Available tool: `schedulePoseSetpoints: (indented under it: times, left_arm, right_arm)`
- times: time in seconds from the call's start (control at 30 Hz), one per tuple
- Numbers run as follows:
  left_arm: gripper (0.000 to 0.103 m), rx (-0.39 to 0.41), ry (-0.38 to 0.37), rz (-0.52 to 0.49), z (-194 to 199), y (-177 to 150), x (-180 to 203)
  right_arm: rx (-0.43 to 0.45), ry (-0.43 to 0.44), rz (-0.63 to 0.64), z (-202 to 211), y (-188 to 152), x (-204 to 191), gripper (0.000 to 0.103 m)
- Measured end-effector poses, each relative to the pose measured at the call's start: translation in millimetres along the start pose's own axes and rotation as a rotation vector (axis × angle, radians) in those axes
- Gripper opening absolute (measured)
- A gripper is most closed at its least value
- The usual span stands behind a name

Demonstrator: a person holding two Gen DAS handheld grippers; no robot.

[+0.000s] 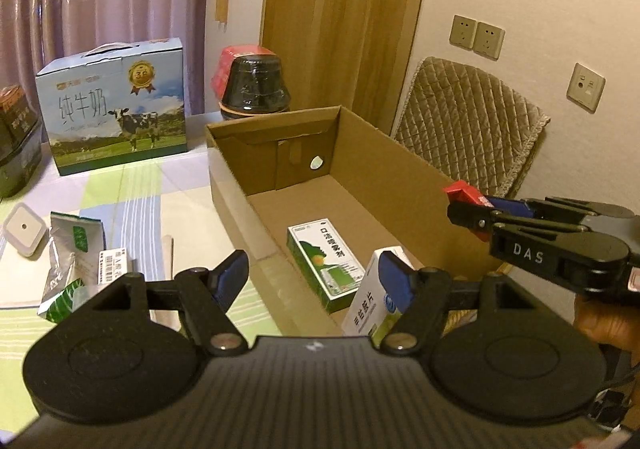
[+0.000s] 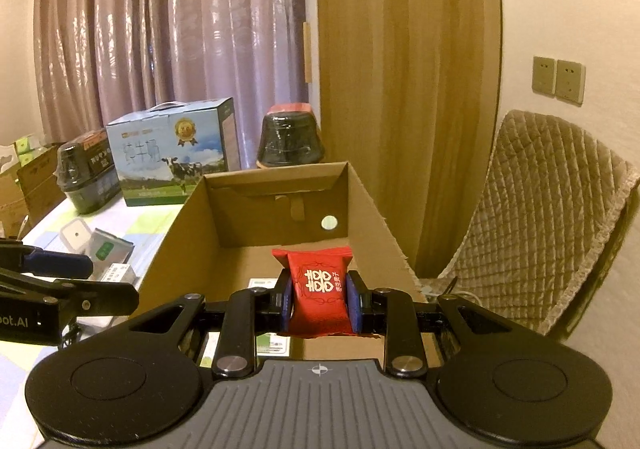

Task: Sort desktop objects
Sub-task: 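Lower the white medicine box into the cardboard box and open the left tool, then open the right tool to drop the red candy packet into the cardboard box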

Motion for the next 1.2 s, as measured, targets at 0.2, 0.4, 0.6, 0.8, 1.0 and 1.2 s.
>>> schedulePoseSetpoints:
  times: [0.2, 0.4, 0.6, 0.8, 1.0, 1.2]
  left_arm:
    - [0.068, 0.001, 0.008, 0.017, 6, -6, -8]
    - [0.068, 0.001, 0.013, 0.023, 12, -9, -13]
    - [0.07, 0.001, 0.015, 0.026, 16, -12, -16]
    - [0.071, 0.001, 0.028, 0.035, 21, -16, -22]
    - [0.071, 0.0, 0.036, 0.037, 31, -21, -25]
    - [0.072, -0.003, 0.048, 0.046, 45, -29, -30]
  right_arm:
    - [-0.003, 0.0, 0.011, 2, -1, -6, 0.024]
    - [-0.002, -0.001, 0.018, 3, 0, -9, 0.024]
    - [0.005, -0.01, 0.008, 4, 3, -10, 0.025]
    - [0.006, -0.021, 0.0, 9, 4, -6, 0.028]
    - [-0.001, -0.027, -0.012, 18, 3, -5, 0.033]
    - [-0.01, -0.028, -0.023, 33, 3, -10, 0.04]
Point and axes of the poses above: each gripper's, at about its wrist camera, not at the fingertips, and z roughly against the way its jaws point, x to its right, y to its top, the point moved 5 cm from there along -z, roughly the way its jaws point, and after that the axes turned 10 degrees about -y, right-handed, at the moved point
